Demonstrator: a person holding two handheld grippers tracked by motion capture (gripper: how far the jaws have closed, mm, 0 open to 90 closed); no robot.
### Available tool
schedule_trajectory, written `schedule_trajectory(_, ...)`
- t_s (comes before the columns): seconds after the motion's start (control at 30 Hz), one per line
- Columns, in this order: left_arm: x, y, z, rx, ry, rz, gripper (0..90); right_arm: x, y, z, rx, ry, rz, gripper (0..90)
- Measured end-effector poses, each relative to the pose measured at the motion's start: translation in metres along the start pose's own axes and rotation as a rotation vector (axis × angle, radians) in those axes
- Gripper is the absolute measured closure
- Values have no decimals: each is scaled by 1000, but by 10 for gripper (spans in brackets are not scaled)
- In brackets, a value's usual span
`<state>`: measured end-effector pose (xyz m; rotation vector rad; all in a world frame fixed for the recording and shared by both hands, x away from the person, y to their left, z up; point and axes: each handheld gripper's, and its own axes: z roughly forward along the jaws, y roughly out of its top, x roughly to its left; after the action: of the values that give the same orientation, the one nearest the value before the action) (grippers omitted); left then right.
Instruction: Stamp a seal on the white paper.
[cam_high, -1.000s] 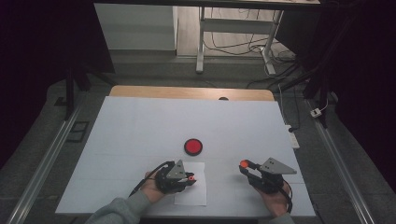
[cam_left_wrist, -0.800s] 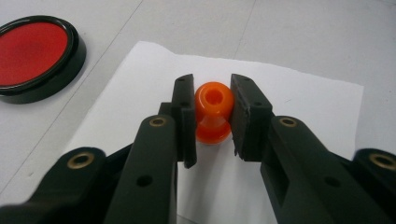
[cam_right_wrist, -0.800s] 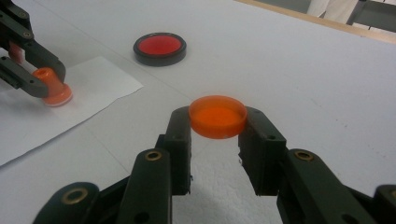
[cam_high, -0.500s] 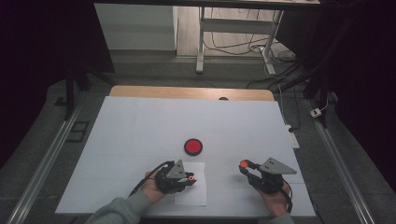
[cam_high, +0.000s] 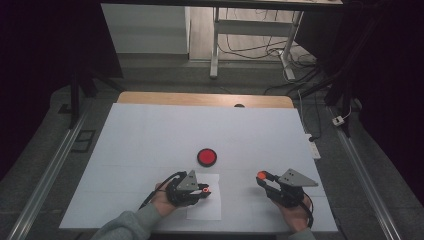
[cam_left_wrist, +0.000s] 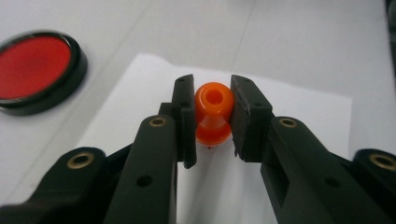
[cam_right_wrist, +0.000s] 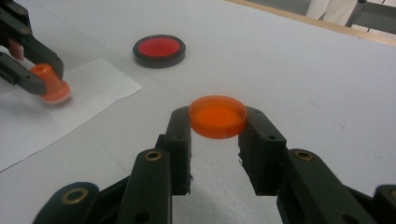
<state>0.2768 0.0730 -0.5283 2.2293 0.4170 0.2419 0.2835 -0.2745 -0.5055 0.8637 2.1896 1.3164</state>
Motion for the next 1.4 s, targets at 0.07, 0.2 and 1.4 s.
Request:
schedule_trajectory(0.07, 2, 1, -4, -19, 9, -9, 722, 0, 0, 0, -1, -1, 2, 645)
schedule_trajectory(0.2, 5, 1, -7, -40, -3, -39, 722, 0, 0, -1, 4, -2, 0, 645)
schedule_trajectory(1.4, 38, 17, -69, -235, 49, -202, 721, 1, 0, 3, 13, 12, 2, 644)
